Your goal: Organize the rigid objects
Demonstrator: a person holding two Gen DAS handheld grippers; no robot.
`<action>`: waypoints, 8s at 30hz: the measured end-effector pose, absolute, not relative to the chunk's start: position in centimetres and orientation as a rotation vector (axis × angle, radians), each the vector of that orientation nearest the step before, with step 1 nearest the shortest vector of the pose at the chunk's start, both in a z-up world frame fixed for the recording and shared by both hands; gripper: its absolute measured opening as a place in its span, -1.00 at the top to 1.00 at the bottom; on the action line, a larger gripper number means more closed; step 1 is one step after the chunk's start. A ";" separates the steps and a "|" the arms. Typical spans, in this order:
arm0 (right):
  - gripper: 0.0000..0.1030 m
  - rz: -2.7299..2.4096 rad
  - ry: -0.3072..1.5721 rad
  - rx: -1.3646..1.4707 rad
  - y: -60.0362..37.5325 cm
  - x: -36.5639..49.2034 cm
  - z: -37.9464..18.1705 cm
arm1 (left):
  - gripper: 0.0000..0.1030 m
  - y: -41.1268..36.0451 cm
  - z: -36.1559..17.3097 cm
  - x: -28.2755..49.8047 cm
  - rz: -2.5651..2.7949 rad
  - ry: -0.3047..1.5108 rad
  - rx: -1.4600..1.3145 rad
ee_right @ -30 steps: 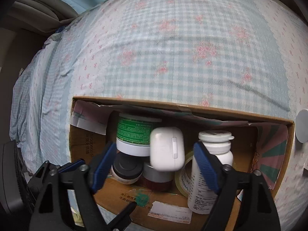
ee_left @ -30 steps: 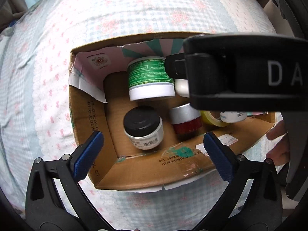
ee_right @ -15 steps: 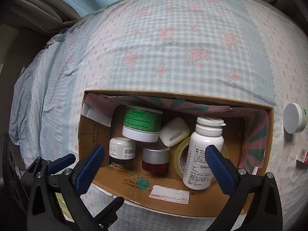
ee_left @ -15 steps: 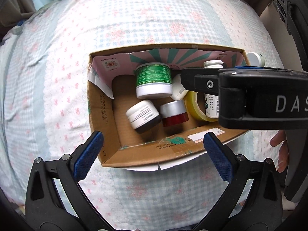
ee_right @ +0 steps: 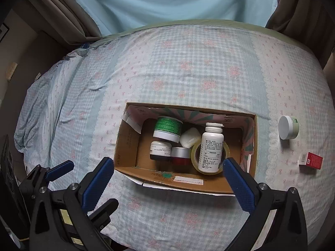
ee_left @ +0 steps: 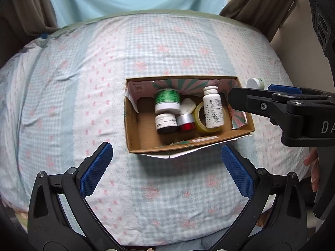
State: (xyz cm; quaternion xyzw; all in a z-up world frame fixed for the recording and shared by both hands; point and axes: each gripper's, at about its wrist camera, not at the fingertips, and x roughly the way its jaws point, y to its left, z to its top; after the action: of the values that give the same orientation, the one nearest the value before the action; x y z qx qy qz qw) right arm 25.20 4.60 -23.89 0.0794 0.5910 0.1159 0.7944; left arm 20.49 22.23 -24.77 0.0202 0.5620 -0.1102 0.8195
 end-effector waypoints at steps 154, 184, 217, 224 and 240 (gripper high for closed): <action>0.25 0.270 1.052 -0.148 -10.1 15.6 -13.2 | 0.24 8.4 -14.8 16.3 -0.285 1.006 -0.078; 0.25 0.227 1.408 0.130 5.4 30.0 -30.5 | 0.24 23.6 -33.8 28.6 -0.258 1.351 -0.002; -1.00 0.128 1.518 0.286 1.9 31.6 -36.6 | -0.99 19.8 -37.2 28.1 -0.300 1.386 0.153; -1.00 0.136 1.437 0.288 1.3 28.8 -31.6 | -0.99 19.4 -31.9 25.5 -0.293 1.298 0.145; -1.00 0.072 1.056 0.155 -4.6 18.4 -11.3 | -1.00 17.1 -11.5 18.1 -0.181 0.917 0.051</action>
State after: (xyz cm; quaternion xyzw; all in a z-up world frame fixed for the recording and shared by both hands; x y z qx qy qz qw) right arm 18.42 -4.57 -11.29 0.0737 0.5033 0.0345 0.8603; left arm 18.08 17.07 -11.55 0.0248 0.4420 -0.0872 0.8924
